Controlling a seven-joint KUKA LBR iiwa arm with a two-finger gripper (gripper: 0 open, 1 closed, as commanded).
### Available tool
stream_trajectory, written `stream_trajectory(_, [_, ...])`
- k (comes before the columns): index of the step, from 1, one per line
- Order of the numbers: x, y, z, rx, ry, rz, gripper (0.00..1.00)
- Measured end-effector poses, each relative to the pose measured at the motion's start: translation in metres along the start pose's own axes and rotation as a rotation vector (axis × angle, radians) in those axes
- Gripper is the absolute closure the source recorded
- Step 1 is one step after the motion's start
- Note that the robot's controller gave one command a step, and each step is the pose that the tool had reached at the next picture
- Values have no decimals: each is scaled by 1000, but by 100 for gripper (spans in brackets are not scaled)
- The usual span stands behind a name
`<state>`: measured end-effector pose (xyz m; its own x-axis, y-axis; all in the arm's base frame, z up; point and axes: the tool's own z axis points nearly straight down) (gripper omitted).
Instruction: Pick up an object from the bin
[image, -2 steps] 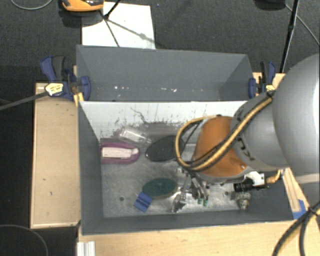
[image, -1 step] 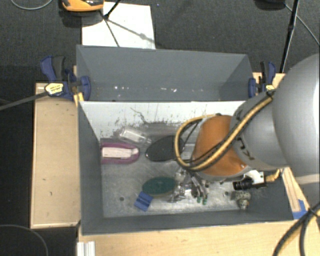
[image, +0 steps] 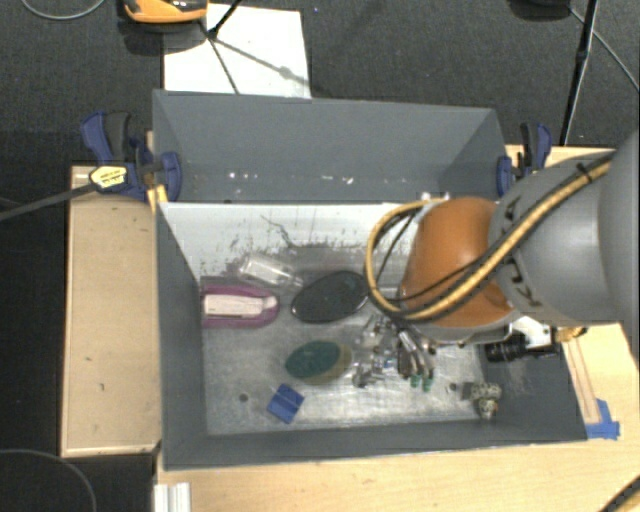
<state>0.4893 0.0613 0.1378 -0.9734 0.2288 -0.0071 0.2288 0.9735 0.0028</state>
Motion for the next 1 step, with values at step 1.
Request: stream_trajectory(1, [-2, 1, -60, 0, 0, -7, 100])
